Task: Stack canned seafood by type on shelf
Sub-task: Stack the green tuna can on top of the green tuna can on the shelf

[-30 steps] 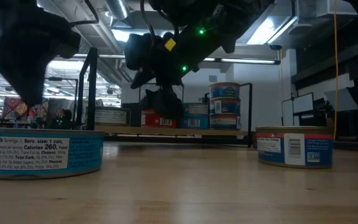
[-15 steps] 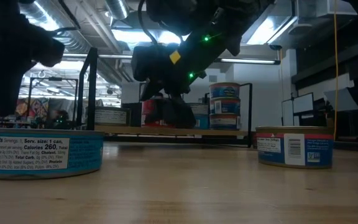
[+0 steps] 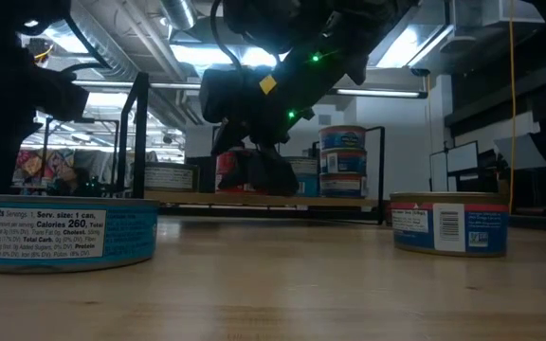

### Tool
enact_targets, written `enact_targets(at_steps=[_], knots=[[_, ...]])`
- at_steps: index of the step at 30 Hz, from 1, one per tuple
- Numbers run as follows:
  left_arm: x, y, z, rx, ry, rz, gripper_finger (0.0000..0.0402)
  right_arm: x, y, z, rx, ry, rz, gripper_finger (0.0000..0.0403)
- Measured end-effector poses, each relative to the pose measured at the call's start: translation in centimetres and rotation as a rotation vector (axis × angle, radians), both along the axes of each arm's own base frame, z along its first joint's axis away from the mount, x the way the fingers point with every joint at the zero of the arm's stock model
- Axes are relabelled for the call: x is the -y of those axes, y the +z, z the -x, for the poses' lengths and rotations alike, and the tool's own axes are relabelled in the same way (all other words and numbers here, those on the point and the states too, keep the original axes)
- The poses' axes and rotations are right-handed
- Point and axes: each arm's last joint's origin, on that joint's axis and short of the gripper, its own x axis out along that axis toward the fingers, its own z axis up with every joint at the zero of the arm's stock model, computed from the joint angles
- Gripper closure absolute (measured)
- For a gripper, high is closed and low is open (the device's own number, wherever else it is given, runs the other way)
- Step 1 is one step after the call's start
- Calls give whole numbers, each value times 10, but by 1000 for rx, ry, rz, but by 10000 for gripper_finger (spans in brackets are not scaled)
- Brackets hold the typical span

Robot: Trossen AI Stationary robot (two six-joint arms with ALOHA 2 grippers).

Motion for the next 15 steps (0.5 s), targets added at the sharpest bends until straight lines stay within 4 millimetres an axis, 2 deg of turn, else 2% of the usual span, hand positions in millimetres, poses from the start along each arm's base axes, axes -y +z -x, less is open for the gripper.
enact_targets(at_steps=[15], knots=[[0,-5,1,-30,-25,11,311,0,0,0,1,1,0,136]])
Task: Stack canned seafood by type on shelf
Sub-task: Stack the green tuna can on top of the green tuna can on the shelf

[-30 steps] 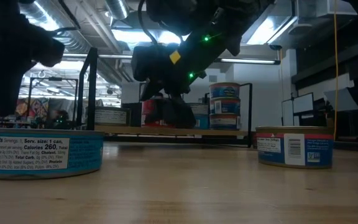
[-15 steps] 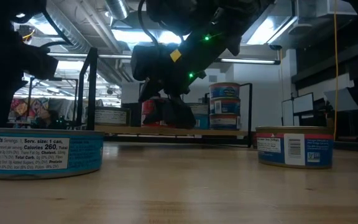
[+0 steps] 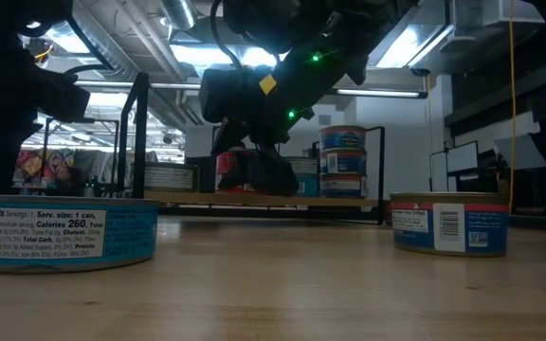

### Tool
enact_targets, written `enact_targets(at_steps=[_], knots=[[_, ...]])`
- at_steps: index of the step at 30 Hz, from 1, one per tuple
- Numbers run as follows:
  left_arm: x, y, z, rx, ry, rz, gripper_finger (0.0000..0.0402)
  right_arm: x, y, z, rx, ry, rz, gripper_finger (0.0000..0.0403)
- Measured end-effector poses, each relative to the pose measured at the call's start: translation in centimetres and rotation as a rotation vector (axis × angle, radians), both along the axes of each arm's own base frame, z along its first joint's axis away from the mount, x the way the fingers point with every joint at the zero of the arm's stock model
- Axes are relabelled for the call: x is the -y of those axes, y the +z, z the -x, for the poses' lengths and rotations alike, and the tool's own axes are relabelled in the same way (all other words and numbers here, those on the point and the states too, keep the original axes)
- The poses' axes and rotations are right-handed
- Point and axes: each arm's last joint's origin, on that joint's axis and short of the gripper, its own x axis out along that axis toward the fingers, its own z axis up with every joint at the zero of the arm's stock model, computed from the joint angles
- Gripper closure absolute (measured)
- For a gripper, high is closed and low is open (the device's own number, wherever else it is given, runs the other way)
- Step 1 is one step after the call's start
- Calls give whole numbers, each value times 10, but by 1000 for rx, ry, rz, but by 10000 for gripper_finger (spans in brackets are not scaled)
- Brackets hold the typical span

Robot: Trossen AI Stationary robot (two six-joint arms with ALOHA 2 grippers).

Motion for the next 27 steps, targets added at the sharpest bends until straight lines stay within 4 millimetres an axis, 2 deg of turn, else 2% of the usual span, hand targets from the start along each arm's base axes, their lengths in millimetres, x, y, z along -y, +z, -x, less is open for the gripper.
enact_targets(at_steps=[8,16,27], knots=[[-3,0,8,-90,-3,-19,364,0,0,0,0,0,0,136],[-6,-1,14,-149,-3,-49,397,0,0,0,0,0,0,136],[-4,3,10,-126,19,-41,401,-3,0,0,-3,6,1,136]])
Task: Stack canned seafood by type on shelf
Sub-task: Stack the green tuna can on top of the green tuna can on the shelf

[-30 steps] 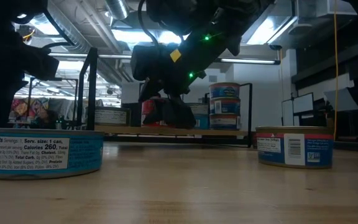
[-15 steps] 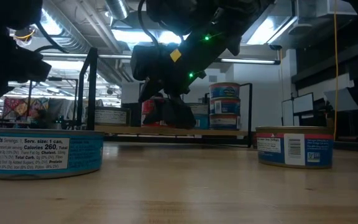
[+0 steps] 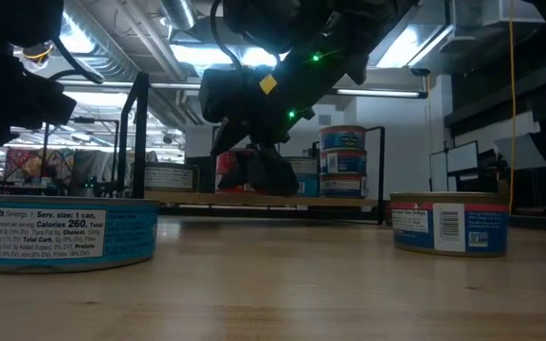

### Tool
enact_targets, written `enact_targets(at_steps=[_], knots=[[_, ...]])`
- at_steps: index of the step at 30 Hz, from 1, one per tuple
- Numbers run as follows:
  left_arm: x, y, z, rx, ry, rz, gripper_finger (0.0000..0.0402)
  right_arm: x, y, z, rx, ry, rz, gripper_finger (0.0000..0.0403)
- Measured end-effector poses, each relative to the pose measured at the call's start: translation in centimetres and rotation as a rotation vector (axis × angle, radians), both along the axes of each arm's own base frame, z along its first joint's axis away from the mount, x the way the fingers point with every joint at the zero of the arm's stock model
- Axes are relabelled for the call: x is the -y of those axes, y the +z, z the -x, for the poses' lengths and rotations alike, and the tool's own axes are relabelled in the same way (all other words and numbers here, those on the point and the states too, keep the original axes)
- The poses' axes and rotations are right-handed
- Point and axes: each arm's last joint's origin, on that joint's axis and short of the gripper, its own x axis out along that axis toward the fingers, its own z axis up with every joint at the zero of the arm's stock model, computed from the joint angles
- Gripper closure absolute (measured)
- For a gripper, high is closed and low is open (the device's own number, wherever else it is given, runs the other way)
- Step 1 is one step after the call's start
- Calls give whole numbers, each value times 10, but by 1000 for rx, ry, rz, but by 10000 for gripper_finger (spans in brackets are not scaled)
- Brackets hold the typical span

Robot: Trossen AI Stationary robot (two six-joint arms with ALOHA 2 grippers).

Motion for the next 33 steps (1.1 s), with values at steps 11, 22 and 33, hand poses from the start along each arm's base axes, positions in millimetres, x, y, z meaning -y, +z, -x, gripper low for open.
enact_targets(at_steps=[11,22,33], knots=[[11,12,-21,173,-31,89,401,-36,-3,5,-32,159,-78,136],[21,18,-42,392,-87,176,401,-53,-5,7,-76,418,-294,136],[29,28,-59,598,-149,243,401,-55,-1,3,-23,460,-311,136]])
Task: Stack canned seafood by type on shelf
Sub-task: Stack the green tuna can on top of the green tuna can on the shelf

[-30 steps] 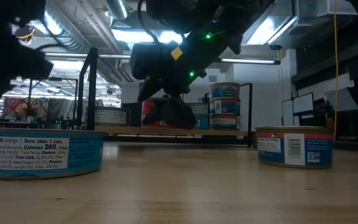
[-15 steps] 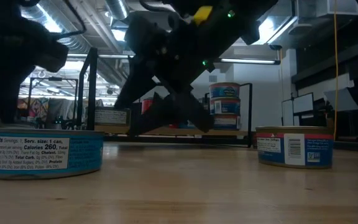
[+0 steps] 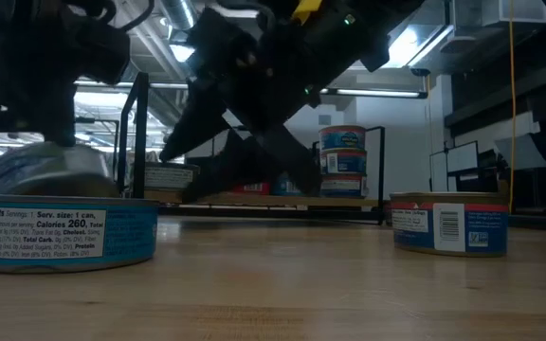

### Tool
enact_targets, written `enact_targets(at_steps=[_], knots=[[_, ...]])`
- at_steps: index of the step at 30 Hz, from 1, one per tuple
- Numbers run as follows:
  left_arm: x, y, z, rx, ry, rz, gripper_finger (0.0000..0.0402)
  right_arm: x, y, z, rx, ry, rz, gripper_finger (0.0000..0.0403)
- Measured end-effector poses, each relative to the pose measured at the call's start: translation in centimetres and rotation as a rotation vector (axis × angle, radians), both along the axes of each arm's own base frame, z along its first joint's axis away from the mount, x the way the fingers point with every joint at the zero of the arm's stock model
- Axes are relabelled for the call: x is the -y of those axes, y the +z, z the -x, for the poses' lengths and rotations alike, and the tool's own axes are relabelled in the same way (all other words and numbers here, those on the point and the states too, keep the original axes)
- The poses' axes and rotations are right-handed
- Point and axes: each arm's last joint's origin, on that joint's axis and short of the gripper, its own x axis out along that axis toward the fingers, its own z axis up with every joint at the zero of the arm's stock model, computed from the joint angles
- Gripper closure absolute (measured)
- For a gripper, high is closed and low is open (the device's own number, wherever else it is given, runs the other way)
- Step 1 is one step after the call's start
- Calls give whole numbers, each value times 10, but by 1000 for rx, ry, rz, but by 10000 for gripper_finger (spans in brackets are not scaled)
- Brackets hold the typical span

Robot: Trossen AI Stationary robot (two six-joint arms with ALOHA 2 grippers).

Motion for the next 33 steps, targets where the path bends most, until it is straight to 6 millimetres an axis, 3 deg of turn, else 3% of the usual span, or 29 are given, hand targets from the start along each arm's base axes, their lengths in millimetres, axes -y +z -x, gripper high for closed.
enact_targets(at_steps=[13,29,33], knots=[[-2,7,-11,127,-21,-19,401,-6,9,-6,99,122,-113,136],[-5,14,-20,241,-70,-42,401,4,10,-9,111,72,-137,137],[-5,15,-21,254,-93,-62,401,4,8,-8,84,70,-133,159]])
